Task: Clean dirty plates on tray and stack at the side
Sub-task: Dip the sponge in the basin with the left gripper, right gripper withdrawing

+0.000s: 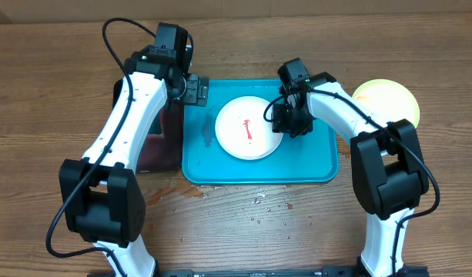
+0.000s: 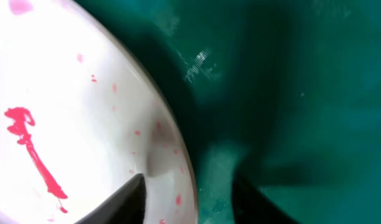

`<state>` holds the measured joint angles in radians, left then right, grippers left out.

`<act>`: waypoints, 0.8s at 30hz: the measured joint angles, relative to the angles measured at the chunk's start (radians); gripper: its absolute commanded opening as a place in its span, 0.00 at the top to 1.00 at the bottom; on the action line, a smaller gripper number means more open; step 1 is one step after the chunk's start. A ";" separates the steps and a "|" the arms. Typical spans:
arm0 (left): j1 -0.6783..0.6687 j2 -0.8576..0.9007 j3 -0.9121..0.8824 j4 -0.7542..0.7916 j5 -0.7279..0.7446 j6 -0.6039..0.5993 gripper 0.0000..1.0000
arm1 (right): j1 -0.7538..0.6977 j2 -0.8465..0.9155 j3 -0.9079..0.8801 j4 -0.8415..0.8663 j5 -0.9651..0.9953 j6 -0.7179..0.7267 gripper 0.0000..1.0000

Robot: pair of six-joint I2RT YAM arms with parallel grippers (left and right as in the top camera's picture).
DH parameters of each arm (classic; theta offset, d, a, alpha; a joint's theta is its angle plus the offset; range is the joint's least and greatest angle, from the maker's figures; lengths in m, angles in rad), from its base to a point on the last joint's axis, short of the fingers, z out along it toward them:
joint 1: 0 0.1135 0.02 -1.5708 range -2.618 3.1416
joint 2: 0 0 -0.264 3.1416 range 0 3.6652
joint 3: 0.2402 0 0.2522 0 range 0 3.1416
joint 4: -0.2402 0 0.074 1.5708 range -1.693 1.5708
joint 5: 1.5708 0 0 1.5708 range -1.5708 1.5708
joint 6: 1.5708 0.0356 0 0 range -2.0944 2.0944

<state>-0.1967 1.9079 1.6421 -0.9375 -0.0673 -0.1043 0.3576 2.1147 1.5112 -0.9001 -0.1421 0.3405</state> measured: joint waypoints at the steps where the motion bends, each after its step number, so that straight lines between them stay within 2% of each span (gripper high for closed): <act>1: 0.006 0.000 0.000 -0.003 -0.009 0.000 0.00 | 0.000 0.000 0.005 -0.003 0.004 -0.006 0.43; 7: 0.054 0.000 -0.001 -0.006 -0.034 0.000 0.05 | -0.001 0.001 0.030 -0.045 0.030 -0.029 0.31; 14: 0.120 0.000 -0.106 0.053 -0.044 0.000 0.06 | -0.013 -0.019 0.097 -0.066 0.045 -0.057 0.27; 24: 0.126 0.000 -0.333 0.188 -0.057 -0.045 0.07 | -0.082 -0.188 0.107 -0.069 0.046 -0.077 0.22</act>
<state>-0.0711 1.9083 1.3090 -0.7494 -0.1246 -0.1490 0.2756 1.9263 1.6180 -0.9688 -0.0963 0.2630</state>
